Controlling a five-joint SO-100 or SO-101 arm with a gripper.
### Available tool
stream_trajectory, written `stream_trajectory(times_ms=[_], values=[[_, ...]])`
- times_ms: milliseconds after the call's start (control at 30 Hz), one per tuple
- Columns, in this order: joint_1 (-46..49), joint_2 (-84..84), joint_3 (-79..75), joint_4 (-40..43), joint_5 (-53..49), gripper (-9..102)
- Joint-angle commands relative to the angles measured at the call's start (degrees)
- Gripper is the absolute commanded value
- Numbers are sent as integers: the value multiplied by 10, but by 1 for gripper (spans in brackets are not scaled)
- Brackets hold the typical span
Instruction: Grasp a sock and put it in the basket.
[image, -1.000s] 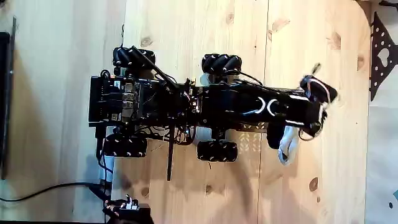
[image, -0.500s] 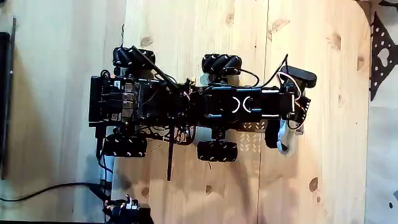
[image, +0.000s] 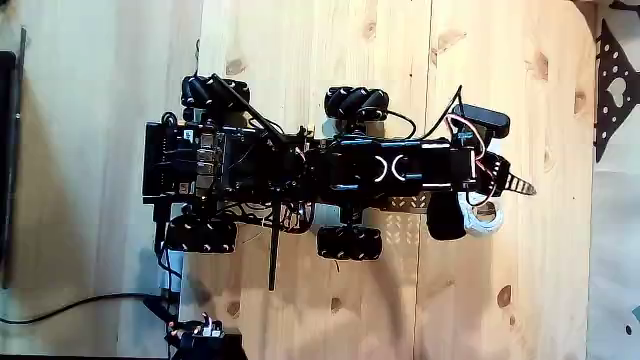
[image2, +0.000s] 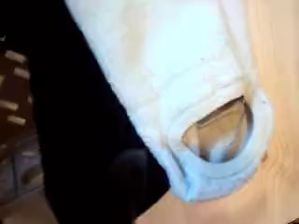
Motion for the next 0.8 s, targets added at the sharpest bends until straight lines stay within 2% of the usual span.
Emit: stream_trajectory(times_ms=[0,333,433,633,767], values=[[5,-3,-10,-1,-8,58],[-11,-16,42,-29,-4,58],[-23,-19,70,-75,10,58],[-57,-25,130,-218,77,55],[-64,-50,137,-251,78,54]])
